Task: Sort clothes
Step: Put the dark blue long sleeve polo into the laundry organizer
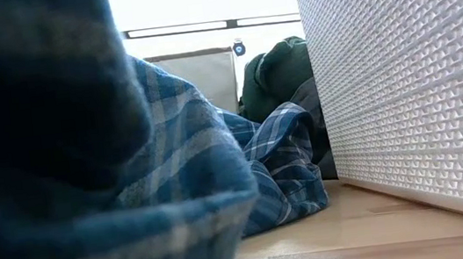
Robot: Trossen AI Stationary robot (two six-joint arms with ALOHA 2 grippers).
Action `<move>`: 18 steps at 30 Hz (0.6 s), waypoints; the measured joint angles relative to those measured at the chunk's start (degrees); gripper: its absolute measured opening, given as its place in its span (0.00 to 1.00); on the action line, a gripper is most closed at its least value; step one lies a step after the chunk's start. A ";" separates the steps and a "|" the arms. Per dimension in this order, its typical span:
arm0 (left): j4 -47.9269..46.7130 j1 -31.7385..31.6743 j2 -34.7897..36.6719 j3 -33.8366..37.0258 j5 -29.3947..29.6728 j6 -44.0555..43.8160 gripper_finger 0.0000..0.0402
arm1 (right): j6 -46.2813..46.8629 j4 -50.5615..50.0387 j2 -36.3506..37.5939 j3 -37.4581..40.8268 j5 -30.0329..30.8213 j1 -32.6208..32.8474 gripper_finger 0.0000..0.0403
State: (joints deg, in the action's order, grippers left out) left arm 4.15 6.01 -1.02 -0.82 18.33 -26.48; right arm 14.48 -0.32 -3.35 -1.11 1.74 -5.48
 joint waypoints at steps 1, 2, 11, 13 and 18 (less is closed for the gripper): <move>0.15 0.10 0.00 0.02 -2.30 -0.32 0.00 | 0.02 0.00 0.01 -0.01 0.01 0.00 0.00; 0.82 0.24 0.00 0.00 -4.81 -1.34 0.01 | 0.02 0.00 0.02 0.00 0.00 0.00 0.00; -5.72 5.49 -7.89 -15.44 -17.65 5.78 0.25 | 0.01 0.00 0.01 -0.02 0.00 0.00 0.00; -12.91 6.46 -14.53 -21.97 -16.68 9.88 0.33 | 0.02 0.01 0.01 -0.01 0.00 0.00 0.00; -28.52 9.60 -35.96 -39.82 -17.33 14.16 0.53 | 0.01 0.00 0.02 0.00 0.01 0.00 0.00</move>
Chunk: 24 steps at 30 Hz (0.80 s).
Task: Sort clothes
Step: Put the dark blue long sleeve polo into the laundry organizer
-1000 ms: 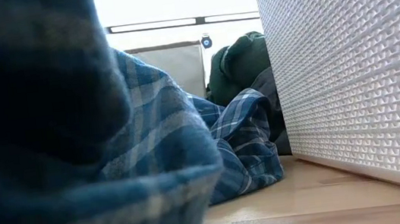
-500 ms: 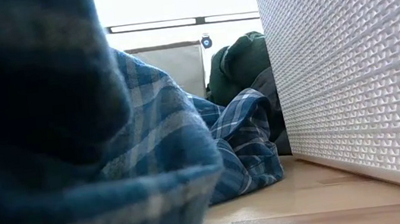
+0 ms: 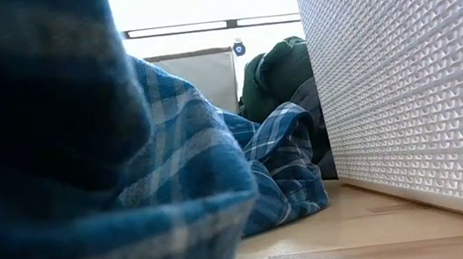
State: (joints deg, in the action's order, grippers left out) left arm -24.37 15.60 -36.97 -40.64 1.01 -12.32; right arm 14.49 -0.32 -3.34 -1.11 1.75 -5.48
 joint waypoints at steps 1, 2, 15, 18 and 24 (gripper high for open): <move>-3.11 1.08 -4.20 -3.75 -0.75 -0.02 0.57 | 0.01 0.00 0.00 0.00 -0.01 -0.02 0.00; -6.54 2.35 -8.23 -7.39 -1.21 0.04 0.60 | -0.01 0.00 -0.01 -0.02 -0.01 0.00 0.00; -54.10 8.96 -46.22 -39.31 16.43 -21.33 0.68 | 0.01 -0.01 -0.02 0.00 -0.01 -0.01 0.00; -57.00 7.37 -51.00 -38.42 12.68 -25.37 0.68 | 0.00 0.00 -0.02 -0.02 -0.01 -0.01 0.00; -46.66 4.44 -58.13 -34.15 2.34 -26.63 0.68 | 0.01 0.00 -0.02 -0.02 -0.01 -0.02 0.00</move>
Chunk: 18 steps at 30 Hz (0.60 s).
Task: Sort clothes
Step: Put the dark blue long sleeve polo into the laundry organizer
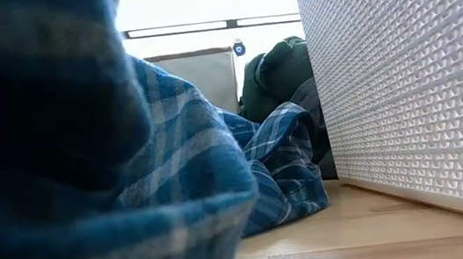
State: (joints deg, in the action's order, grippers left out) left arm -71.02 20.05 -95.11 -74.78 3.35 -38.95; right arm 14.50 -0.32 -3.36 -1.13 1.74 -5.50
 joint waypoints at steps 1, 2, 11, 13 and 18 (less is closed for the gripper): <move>2.01 -0.16 -1.18 0.83 -2.03 -0.22 0.68 | -0.01 0.00 0.00 0.00 0.01 0.00 0.00; 4.14 -0.20 -2.36 1.50 -4.01 -0.71 0.68 | -0.01 0.00 0.00 0.00 0.00 0.00 0.00; 13.39 2.20 -14.76 3.41 -5.48 -1.50 0.68 | 0.00 -0.02 0.00 0.00 0.00 0.02 0.00; 13.23 2.60 -16.66 3.26 -3.79 -1.19 0.68 | 0.00 -0.02 0.00 0.02 0.00 0.02 0.00; 14.53 3.19 -18.78 3.17 -1.88 3.42 0.51 | -0.02 0.00 0.00 0.00 0.00 0.02 0.00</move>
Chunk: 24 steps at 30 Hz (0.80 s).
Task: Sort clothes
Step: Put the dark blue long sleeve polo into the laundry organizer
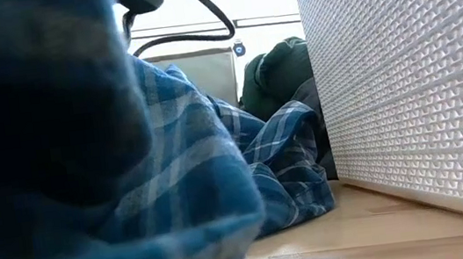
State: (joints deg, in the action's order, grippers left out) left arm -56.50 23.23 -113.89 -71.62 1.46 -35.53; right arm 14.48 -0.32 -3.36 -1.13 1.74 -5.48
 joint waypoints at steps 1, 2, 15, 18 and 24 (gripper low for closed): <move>0.33 0.18 0.00 0.04 0.60 0.41 0.42 | 0.01 -0.02 0.00 0.00 0.01 -0.02 0.00; 0.54 0.26 0.17 0.06 1.48 0.93 0.32 | 0.02 0.00 0.00 0.00 0.00 0.00 0.00; -9.81 -0.63 28.77 -15.55 5.43 8.39 0.11 | 0.02 0.02 -0.02 0.02 0.00 -0.02 0.00; -10.96 -1.75 36.15 -22.83 6.24 7.98 0.11 | 0.02 0.00 -0.02 0.00 0.00 0.00 0.00; -3.23 -4.30 44.42 -36.44 12.75 10.94 0.11 | 0.02 -0.02 -0.02 0.01 0.00 -0.02 0.00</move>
State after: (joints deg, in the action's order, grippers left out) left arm -59.73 18.93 -69.46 -108.06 14.21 -24.59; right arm 14.50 -0.33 -3.38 -1.12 1.74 -5.50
